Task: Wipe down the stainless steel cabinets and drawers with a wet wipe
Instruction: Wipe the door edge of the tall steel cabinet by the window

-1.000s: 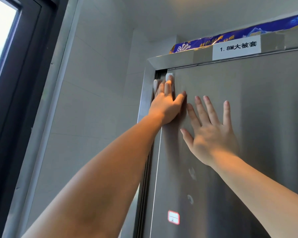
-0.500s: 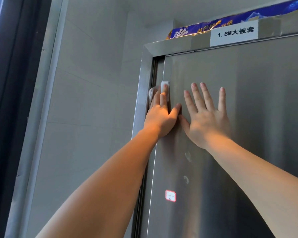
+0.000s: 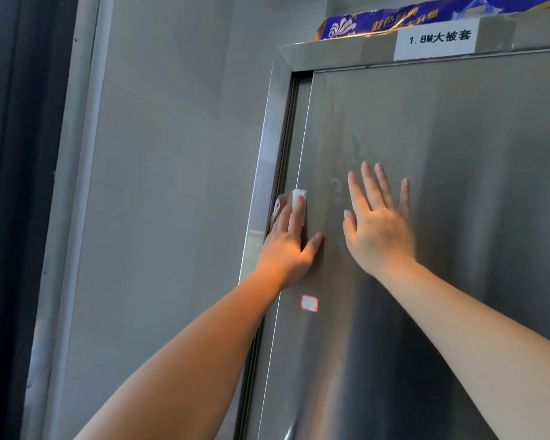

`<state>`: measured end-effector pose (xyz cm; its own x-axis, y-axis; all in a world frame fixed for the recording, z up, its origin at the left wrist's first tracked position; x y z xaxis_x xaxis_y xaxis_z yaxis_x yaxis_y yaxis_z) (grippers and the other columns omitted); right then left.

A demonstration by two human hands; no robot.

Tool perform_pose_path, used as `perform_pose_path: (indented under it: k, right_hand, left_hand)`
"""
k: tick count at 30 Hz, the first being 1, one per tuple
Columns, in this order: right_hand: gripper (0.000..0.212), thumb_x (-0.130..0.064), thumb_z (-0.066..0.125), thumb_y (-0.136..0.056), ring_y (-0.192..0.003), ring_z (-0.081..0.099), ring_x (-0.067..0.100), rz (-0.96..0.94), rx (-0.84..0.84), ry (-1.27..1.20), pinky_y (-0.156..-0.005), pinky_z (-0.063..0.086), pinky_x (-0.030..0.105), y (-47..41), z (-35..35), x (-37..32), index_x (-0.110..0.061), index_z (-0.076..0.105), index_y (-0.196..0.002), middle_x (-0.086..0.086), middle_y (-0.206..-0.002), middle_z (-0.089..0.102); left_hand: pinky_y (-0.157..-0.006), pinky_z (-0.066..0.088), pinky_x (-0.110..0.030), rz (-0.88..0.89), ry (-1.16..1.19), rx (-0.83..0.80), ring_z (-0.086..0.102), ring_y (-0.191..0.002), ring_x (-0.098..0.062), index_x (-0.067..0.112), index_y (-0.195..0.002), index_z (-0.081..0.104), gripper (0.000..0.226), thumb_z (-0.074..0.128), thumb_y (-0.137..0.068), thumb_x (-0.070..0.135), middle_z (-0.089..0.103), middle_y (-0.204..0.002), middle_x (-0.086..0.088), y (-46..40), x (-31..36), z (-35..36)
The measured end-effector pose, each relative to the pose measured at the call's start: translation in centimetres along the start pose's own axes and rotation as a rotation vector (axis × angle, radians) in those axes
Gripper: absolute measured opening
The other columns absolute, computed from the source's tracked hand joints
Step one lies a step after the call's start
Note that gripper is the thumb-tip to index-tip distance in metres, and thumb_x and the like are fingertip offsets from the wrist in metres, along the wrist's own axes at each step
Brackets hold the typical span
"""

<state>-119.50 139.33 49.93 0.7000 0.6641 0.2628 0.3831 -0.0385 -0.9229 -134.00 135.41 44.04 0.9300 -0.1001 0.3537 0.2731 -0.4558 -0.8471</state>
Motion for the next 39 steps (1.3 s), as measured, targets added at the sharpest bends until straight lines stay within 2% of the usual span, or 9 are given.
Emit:
perform_pose_path:
  k: [3,5,8,11,17,22,26,30,39]
  right_hand:
    - [0.061,-0.038,0.018,-0.098,-0.151,0.004,0.022,-0.014,-0.067,0.088,-0.119,-0.008,0.050,3.3,1.5,-0.4,-0.014,0.020,-0.155,0.007,-0.163,0.008]
    - [0.063,-0.044,0.011,-0.099,-0.151,0.002,0.021,-0.025,-0.077,0.174,-0.119,-0.008,0.051,3.9,2.2,-0.3,-0.015,0.014,-0.155,0.006,-0.163,0.004]
    - [0.067,-0.050,0.011,-0.099,-0.151,0.002,0.025,-0.037,-0.061,0.263,-0.119,-0.004,0.056,3.9,2.8,-0.3,-0.013,0.009,-0.155,0.009,-0.163,0.004]
    - [0.069,-0.052,0.012,-0.099,-0.151,0.002,0.027,-0.046,-0.045,0.269,-0.118,0.000,0.058,3.9,3.1,-0.4,-0.011,0.010,-0.155,0.012,-0.163,0.006]
    - [0.070,-0.049,0.022,-0.098,-0.151,0.002,0.027,-0.060,0.007,0.259,-0.118,0.002,0.060,3.9,3.1,-0.4,-0.009,0.013,-0.155,0.013,-0.163,0.006]
    - [0.070,-0.049,0.021,-0.099,-0.151,0.001,0.027,-0.070,0.034,0.260,-0.118,0.001,0.060,4.0,3.1,-0.5,-0.009,0.011,-0.156,0.013,-0.163,0.005]
    - [0.070,-0.050,0.018,-0.099,-0.151,0.001,0.027,-0.075,0.042,0.260,-0.118,0.000,0.060,4.1,3.1,-0.6,-0.010,0.011,-0.156,0.013,-0.163,0.005]
    - [0.070,-0.052,0.014,-0.099,-0.151,0.000,0.028,-0.085,0.045,0.258,-0.118,0.001,0.060,4.0,3.1,-0.7,-0.010,0.009,-0.156,0.014,-0.163,0.004]
    - [0.071,-0.051,0.016,-0.099,-0.150,0.000,0.028,-0.094,0.078,0.227,-0.118,-0.002,0.060,4.0,3.1,-0.5,-0.009,0.010,-0.156,0.014,-0.163,0.004]
  left_hand:
    - [-0.120,0.001,-0.026,0.006,-0.023,-0.028,-0.015,-0.148,-0.001,0.031,-0.156,-0.007,0.082,0.049,-0.098,0.047,-0.001,-0.165,0.010,2.3,-0.9,0.9]
    - [-0.117,-0.003,-0.021,0.010,-0.057,-0.060,-0.024,-0.141,0.007,0.032,-0.155,-0.011,0.085,0.048,-0.097,0.049,-0.003,-0.165,0.010,4.0,-1.6,1.7]
    - [-0.109,-0.015,-0.008,0.025,-0.092,-0.075,-0.030,-0.139,0.008,0.034,-0.154,-0.016,0.086,0.046,-0.097,0.052,-0.008,-0.164,0.010,6.2,-2.4,2.7]
    - [-0.105,-0.017,-0.005,0.021,-0.092,-0.055,-0.027,-0.141,0.005,0.033,-0.154,-0.017,0.086,0.044,-0.097,0.055,-0.010,-0.164,0.010,7.1,-2.6,3.1]
    - [-0.119,0.000,-0.024,0.035,-0.023,0.009,-0.011,-0.150,-0.008,0.028,-0.156,-0.008,0.082,0.046,-0.098,0.050,-0.004,-0.165,0.007,0.3,-0.2,0.5]
    - [-0.118,0.007,-0.026,0.084,-0.049,0.069,-0.003,-0.151,-0.011,0.026,-0.157,-0.004,0.080,0.047,-0.099,0.046,0.004,-0.165,0.005,-1.1,0.6,-0.4]
    - [-0.120,0.004,-0.024,0.046,-0.060,0.093,0.001,-0.152,-0.016,0.022,-0.156,-0.003,0.081,0.049,-0.098,0.043,0.006,-0.165,-0.002,4.5,-1.5,2.4]
    - [-0.121,0.000,-0.024,0.010,-0.095,0.000,-0.005,-0.152,-0.014,0.022,-0.155,-0.007,0.080,0.046,-0.099,0.045,0.002,-0.165,-0.002,8.7,-3.6,4.4]
    - [-0.118,-0.001,-0.024,0.035,-0.111,0.041,-0.003,-0.151,-0.012,0.026,-0.158,0.001,0.074,0.041,-0.101,0.049,0.005,-0.165,0.004,3.6,-1.3,1.4]
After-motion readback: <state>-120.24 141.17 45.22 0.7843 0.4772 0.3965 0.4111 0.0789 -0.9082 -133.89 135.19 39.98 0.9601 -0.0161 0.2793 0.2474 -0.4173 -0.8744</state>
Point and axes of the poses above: each hand's wrist, its own y-axis away from the middle knuckle, its own z-axis out of the palm, x = y × z, the point moved 8 cm from there along -y, towards the middle knuckle
